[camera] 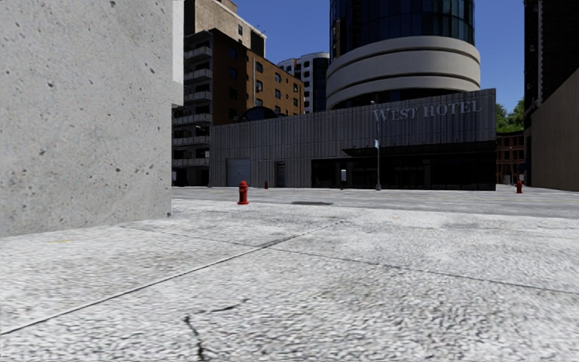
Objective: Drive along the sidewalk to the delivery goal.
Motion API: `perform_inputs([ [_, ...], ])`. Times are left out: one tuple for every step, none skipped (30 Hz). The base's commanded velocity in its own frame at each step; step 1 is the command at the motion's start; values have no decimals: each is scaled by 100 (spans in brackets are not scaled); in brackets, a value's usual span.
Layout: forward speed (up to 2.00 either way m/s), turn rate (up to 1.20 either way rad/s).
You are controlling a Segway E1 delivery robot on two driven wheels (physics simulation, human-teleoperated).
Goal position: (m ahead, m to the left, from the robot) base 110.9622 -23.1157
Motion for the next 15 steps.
perform_inputs([
  [200,0],
  [200,0],
  [200,0],
  [200,0],
  [200,0],
  [200,0],
  [200,0],
  [200,0],
  [200,0],
  [200,0],
  [200,0],
  [200,0],
  [200,0],
  [200,0],
  [200,0],
])
